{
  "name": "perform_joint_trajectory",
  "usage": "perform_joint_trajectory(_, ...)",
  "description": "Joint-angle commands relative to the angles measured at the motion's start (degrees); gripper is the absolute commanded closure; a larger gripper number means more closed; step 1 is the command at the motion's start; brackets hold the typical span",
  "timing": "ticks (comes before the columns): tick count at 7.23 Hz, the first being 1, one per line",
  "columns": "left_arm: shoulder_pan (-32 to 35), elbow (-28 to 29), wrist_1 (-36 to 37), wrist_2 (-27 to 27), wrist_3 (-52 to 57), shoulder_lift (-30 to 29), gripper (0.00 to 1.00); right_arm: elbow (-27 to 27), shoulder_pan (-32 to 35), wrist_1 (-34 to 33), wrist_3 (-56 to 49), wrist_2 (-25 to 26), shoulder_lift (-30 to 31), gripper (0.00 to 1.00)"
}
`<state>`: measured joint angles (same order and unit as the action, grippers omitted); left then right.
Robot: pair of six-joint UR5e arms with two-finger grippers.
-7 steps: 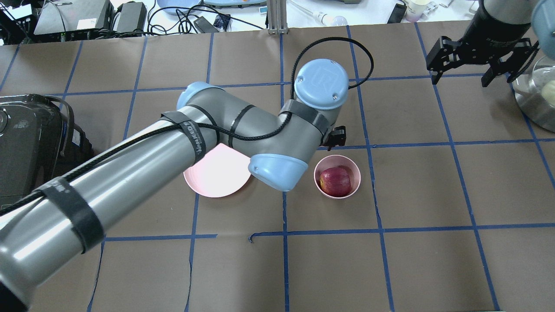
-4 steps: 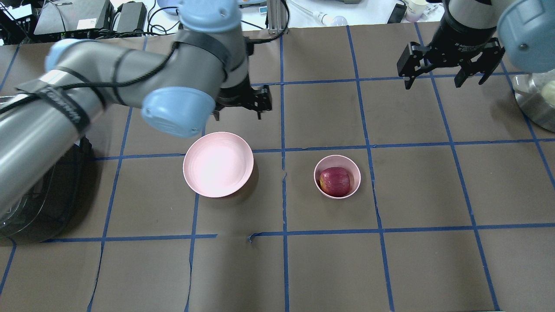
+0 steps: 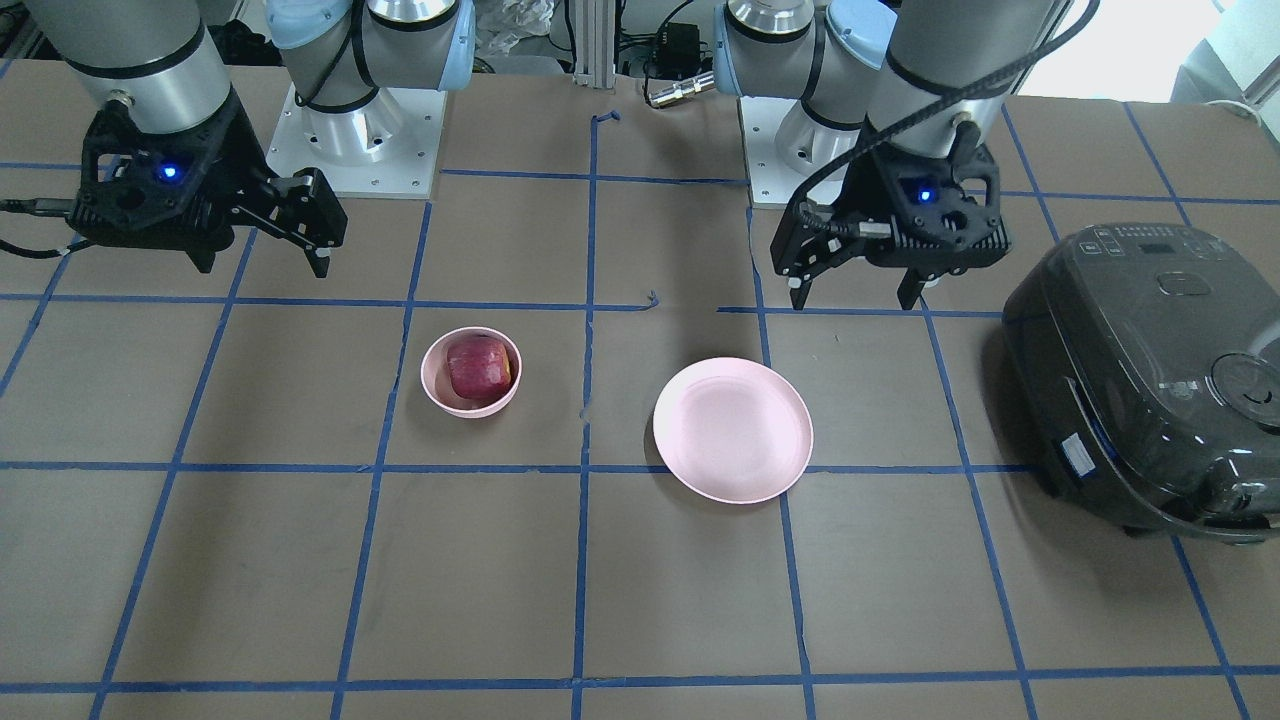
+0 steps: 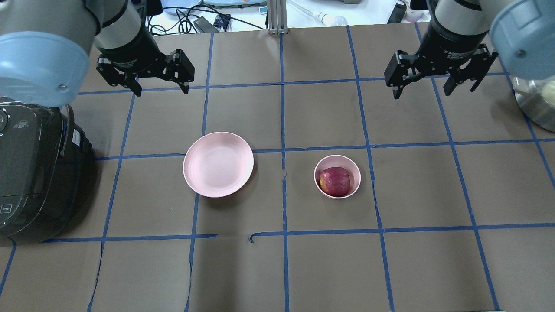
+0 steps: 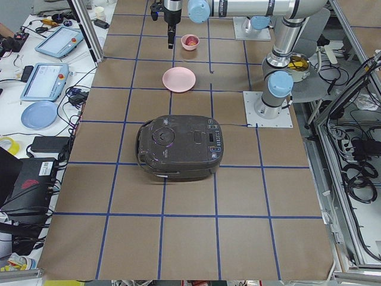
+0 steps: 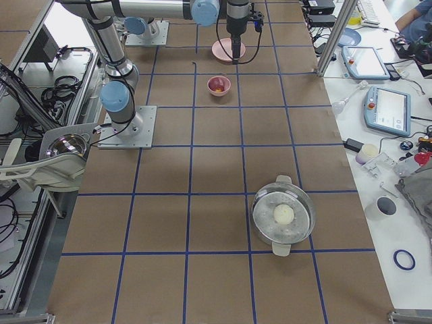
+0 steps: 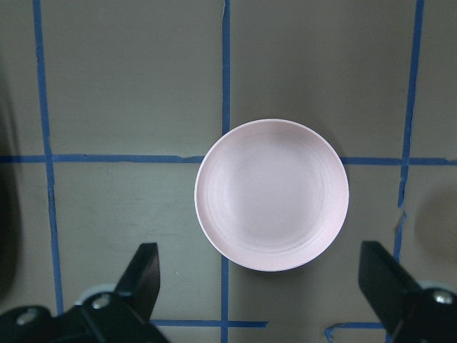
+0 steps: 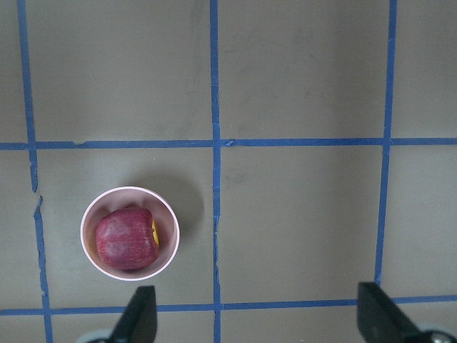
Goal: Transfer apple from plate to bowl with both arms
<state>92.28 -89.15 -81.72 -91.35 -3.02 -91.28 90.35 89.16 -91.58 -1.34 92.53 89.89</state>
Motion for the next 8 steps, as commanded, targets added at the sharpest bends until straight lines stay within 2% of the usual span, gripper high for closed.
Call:
perform_joint_trajectory(1,-3.6,1.6,-2.1,0.6,2.1,1.2,0.0,0.0,0.7,0.1,-0.1,-2.1,0.8,0.0)
perform_joint_trajectory(2,-3.4,1.4,-2.4,1.6,2.1,1.1,0.0,0.0,0.7,0.1,-0.1,-3.4,0.9,0.0)
perform_joint_trajectory(3,-3.4,0.9,-2.6,2.1,2.1,1.3,0.0,0.2,0.7,0.1,-0.2,-2.5,0.8,0.0)
perform_joint_trajectory(6,-3.9,2.1,-9.9,1.3,2.5,2.7,0.0,0.2,0.7,0.1,-0.2,-2.4,0.8,0.0)
perform_joint_trajectory(8,-3.8,2.1,-10.2,0.6,3.7,2.9,0.0,0.2,0.7,0.1,-0.2,-2.4,0.7,0.0)
